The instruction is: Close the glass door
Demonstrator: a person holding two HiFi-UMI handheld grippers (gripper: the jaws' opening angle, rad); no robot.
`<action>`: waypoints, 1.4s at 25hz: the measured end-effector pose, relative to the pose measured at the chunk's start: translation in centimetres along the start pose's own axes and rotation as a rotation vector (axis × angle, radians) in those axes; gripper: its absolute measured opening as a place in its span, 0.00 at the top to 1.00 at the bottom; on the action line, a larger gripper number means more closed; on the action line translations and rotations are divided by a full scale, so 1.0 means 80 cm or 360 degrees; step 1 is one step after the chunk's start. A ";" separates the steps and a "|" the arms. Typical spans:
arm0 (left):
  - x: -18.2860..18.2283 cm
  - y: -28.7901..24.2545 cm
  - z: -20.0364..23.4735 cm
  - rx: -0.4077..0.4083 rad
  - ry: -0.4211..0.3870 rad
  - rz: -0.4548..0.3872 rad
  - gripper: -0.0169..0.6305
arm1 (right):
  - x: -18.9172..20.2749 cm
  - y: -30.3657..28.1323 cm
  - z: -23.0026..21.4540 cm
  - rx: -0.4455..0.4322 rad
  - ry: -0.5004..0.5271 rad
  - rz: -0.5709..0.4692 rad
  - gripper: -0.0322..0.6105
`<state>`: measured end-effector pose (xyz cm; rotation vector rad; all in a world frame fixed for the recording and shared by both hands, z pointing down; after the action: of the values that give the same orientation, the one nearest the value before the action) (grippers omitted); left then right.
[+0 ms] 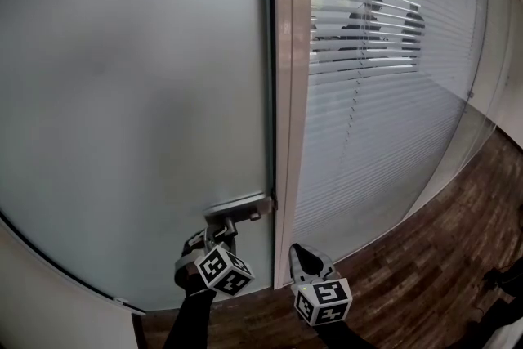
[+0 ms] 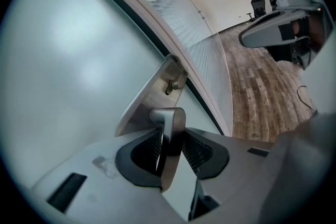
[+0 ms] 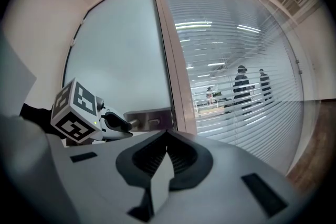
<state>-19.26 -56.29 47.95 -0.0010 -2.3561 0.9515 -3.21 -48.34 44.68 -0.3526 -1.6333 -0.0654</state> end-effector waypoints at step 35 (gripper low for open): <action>-0.008 0.088 -0.010 -0.0477 -0.0108 -0.0253 0.76 | -0.010 0.010 0.006 0.0013 -0.0023 -0.0049 0.95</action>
<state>-19.80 -50.71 43.60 0.1005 -2.4971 0.5257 -3.39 -47.61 43.70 -0.3225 -1.6529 -0.0796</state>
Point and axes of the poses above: the fingertips, and each gripper's own axes: y backward along the fingers, z to its left, x out of its underside, the point moved 3 cm from there along y, backward along the fingers, and after that the axes turned 5 degrees about x, right-handed, at the moved point
